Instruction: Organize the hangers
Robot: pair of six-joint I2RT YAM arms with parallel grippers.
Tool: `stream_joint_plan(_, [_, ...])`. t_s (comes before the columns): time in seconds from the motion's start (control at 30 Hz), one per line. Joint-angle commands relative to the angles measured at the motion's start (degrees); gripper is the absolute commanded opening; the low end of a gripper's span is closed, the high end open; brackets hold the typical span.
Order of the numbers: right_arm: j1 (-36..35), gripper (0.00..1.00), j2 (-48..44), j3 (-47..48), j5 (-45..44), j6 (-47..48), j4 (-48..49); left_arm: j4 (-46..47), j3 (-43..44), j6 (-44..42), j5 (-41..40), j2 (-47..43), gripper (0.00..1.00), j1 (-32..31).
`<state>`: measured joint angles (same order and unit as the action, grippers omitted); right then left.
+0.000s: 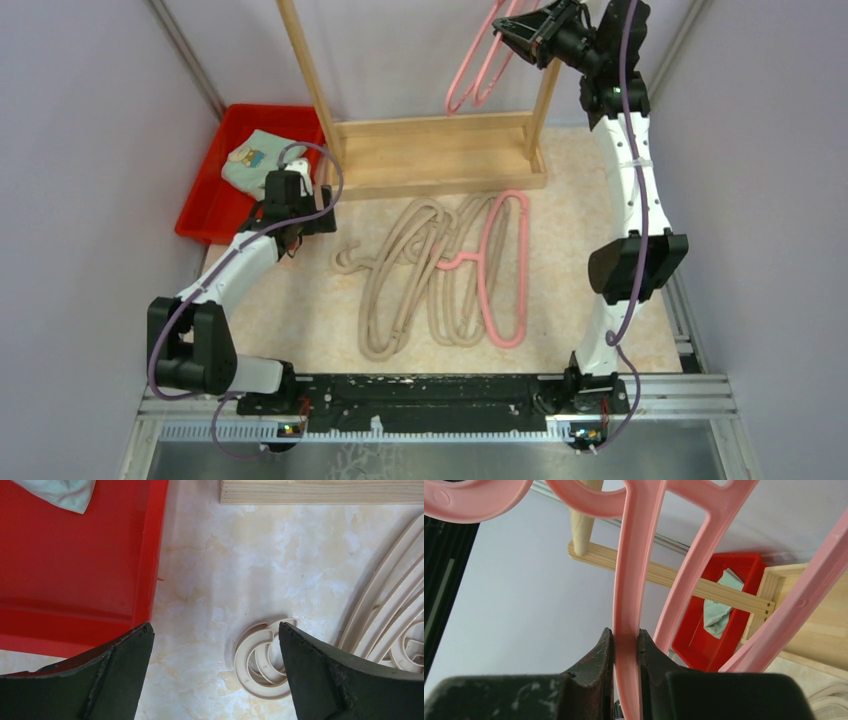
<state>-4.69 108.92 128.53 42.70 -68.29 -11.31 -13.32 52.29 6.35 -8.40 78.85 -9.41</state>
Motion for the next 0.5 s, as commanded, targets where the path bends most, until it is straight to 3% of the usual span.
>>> stream_joint_plan(0.0, [0.8,0.0,-0.9,1.6,-1.7,-3.1,5.1,0.6,-0.6,-0.9,-1.4,-1.9,1.0,-0.4])
stream_joint_plan(0.3, [2.6,0.0,-2.3,-6.2,0.9,-5.6,-1.0,-0.2,-0.1,-0.4,-1.2,-2.2,1.0,-0.4])
stream_joint_plan(0.47, [4.6,0.0,-4.6,-13.7,2.3,-8.3,1.3,-0.9,-0.1,-0.3,-1.7,-2.9,1.0,-0.4])
